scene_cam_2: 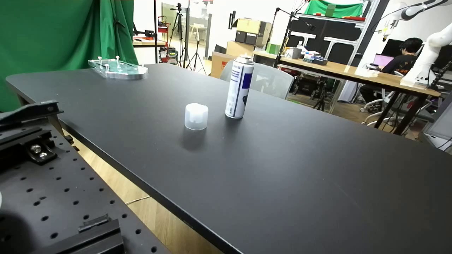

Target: Put the lid on the spray bottle.

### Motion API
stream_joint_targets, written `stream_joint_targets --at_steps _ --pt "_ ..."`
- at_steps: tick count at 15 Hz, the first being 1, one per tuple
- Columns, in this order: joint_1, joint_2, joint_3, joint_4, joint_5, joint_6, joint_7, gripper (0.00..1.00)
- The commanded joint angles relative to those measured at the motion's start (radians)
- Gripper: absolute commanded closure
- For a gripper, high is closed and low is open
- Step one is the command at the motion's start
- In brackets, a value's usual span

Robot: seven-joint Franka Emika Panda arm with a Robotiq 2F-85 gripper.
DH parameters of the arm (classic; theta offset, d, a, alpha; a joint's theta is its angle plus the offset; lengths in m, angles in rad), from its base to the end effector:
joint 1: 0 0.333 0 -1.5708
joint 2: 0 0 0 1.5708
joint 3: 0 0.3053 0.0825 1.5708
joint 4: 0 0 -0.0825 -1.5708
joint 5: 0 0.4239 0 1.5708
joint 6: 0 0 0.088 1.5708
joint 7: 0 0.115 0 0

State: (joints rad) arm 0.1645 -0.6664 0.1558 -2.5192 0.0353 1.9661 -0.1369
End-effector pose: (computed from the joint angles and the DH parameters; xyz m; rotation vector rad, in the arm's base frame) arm 0.3862 0.1313 0.4777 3.0154 0.6389 0.1732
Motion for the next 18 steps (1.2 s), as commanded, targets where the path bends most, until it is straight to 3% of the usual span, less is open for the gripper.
stream_joint_targets --at_steps 1,5,12,18 --pt "0.007 0.054 -0.067 -0.052 -0.035 0.108 -0.108 0.00" --pt "-0.042 0.127 -0.095 -0.115 -0.118 0.236 -0.118 0.00" --pt "-0.157 0.317 -0.081 -0.229 -0.276 0.521 0.004 0.00" --pt "-0.150 0.350 -0.098 -0.228 -0.258 0.531 -0.016 0.00"
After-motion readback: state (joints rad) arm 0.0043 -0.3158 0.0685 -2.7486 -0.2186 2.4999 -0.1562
